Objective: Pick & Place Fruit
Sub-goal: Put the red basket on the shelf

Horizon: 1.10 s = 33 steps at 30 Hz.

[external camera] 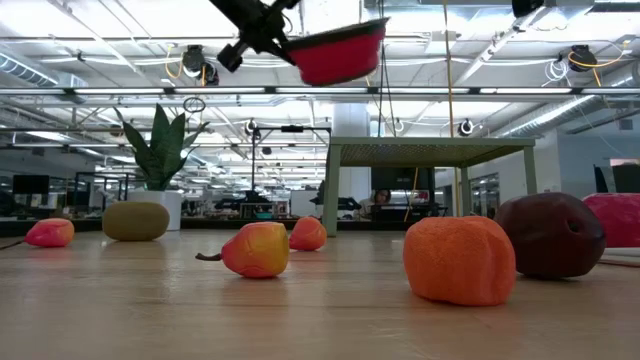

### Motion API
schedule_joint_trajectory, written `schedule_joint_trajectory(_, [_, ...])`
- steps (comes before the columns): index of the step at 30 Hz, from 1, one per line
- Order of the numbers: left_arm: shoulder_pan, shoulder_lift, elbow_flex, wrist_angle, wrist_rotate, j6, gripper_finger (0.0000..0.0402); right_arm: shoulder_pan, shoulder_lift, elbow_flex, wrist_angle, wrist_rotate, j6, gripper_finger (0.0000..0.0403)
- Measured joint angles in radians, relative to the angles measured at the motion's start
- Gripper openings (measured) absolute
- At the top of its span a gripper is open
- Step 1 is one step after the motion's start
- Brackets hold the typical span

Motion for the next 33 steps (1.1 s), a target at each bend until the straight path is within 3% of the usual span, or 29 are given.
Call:
schedule_joint_trajectory(8, [0.014,0.088,0.000,0.008,0.121,-0.072,0.0001,0.000,-0.081,-0.095,-0.001,-0.251,-0.002,0.0001])
schedule_joint_trajectory(14, [0.022,0.104,0.000,0.033,0.133,-0.153,0.0001,0.000,-0.101,-0.181,-0.002,-0.408,-0.003,0.0001])
schedule_joint_trajectory(21, [0.019,0.103,0.000,0.190,0.129,-0.253,0.0001,0.000,-0.123,-0.210,0.000,-0.412,-0.005,0.0001])
schedule_joint_trajectory(33, [0.028,0.114,0.000,0.196,-0.009,-0.304,0.0001,0.000,-0.141,-0.210,-0.002,-0.411,-0.088,0.0001])
